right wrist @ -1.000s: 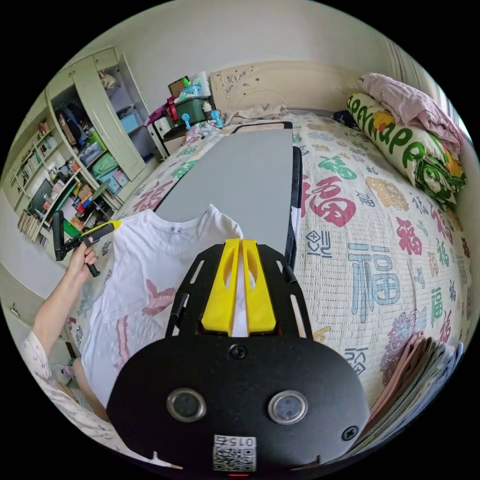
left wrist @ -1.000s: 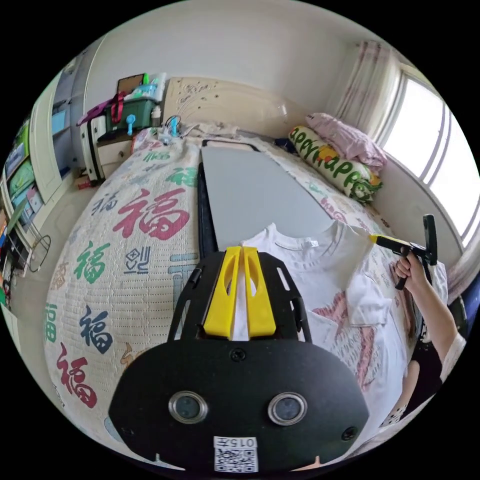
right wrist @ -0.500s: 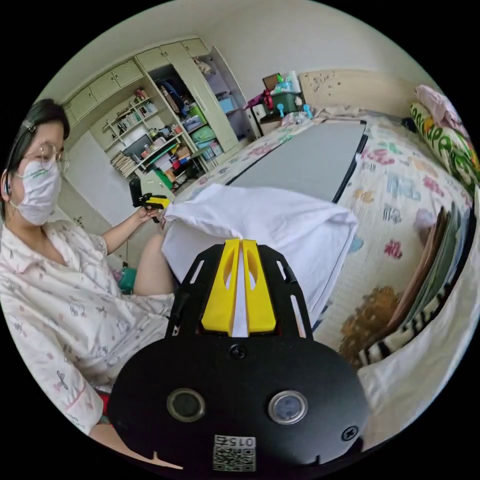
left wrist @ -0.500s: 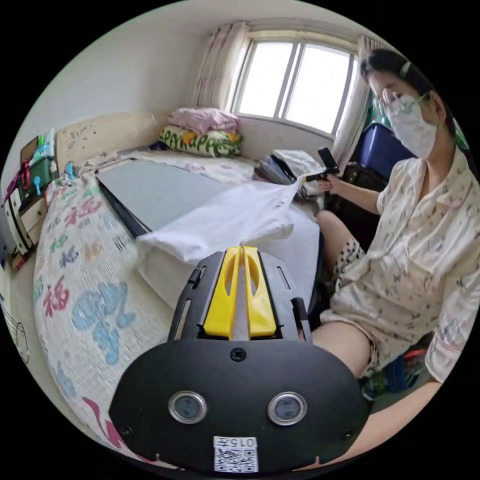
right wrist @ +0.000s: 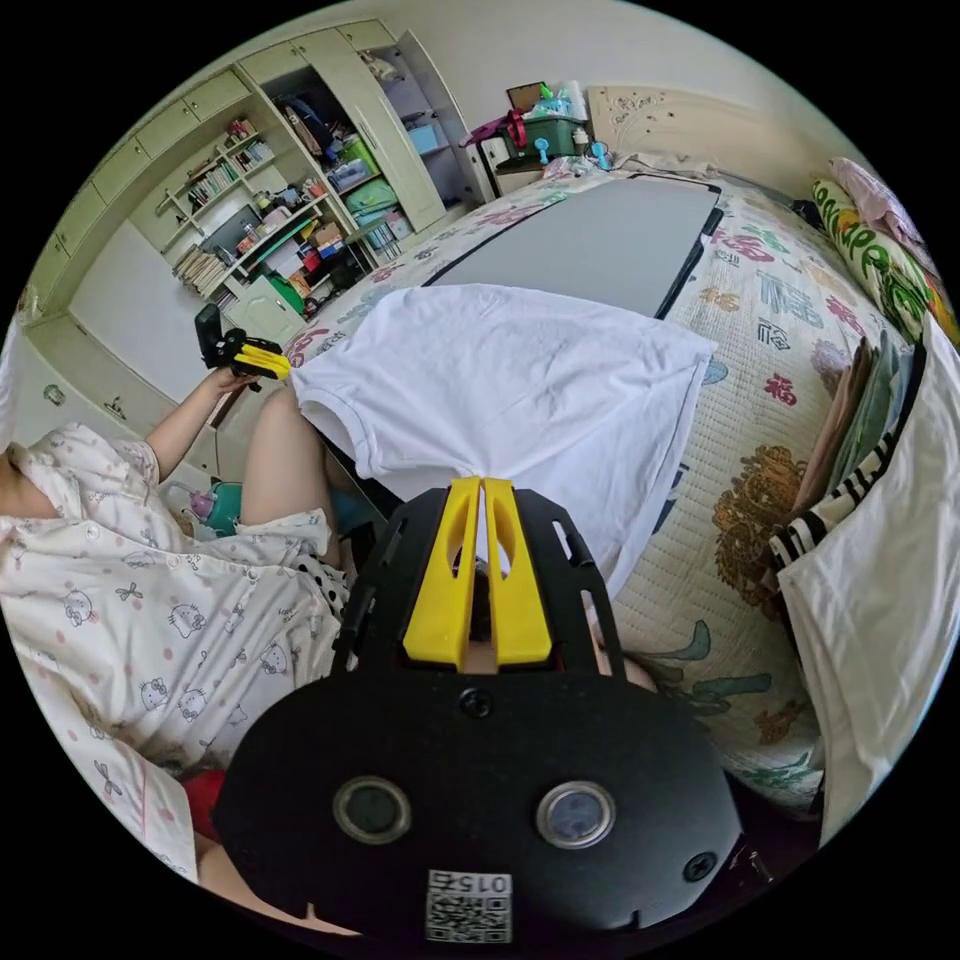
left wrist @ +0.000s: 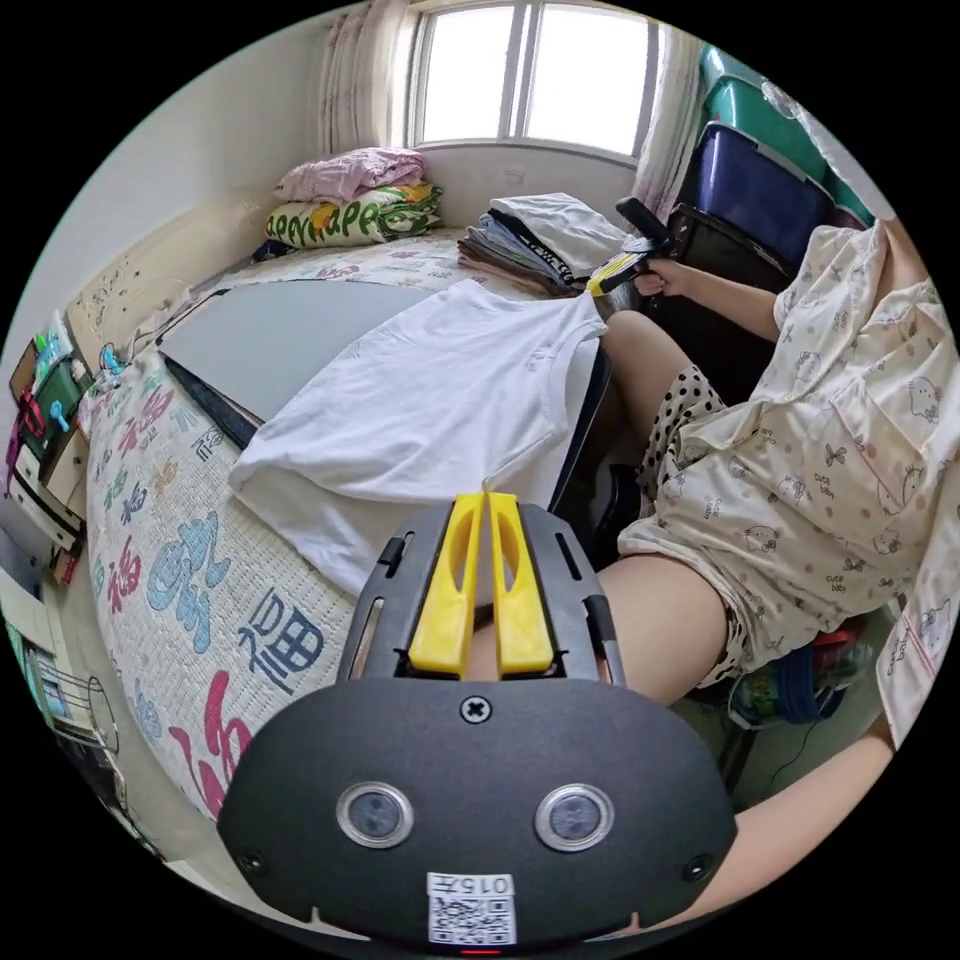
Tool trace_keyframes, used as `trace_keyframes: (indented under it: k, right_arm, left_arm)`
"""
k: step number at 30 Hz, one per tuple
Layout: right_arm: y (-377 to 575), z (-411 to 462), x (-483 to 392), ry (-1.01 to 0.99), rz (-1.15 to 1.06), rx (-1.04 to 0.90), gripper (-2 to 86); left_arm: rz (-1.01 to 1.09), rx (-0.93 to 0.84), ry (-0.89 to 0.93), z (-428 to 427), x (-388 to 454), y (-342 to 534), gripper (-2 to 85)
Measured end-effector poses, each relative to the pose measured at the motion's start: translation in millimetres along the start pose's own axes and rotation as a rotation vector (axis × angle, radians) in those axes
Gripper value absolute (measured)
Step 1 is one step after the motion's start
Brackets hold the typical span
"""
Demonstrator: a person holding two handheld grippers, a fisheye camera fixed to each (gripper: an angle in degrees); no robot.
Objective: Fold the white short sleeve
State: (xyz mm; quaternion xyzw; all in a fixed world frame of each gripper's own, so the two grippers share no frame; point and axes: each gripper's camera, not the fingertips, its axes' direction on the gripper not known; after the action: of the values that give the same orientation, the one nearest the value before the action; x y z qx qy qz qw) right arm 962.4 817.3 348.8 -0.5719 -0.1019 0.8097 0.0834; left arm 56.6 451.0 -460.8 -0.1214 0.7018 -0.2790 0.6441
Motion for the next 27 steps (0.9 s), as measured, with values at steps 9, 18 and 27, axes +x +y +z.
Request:
trace_keyframes:
  k: [9,18,27]
  right_arm:
    - [-12.6,-38.6,83.5,0.011,0.250,0.015,1.9]
    - [-104.5,-42.5,220.7,-0.146,0.571,0.272,9.3]
    - [-155.6,20.3,340.0,-0.124,0.786,0.292,12.8]
  left_arm:
    - [-0.315,0.120,-0.056,-23.2,-28.7,81.4,1.5]
    - [-0.847,0.337,0.006,20.8,-160.8,138.0,11.2]
    - [-1.096,0.344,0.049,117.2,-236.7,176.8,12.9]
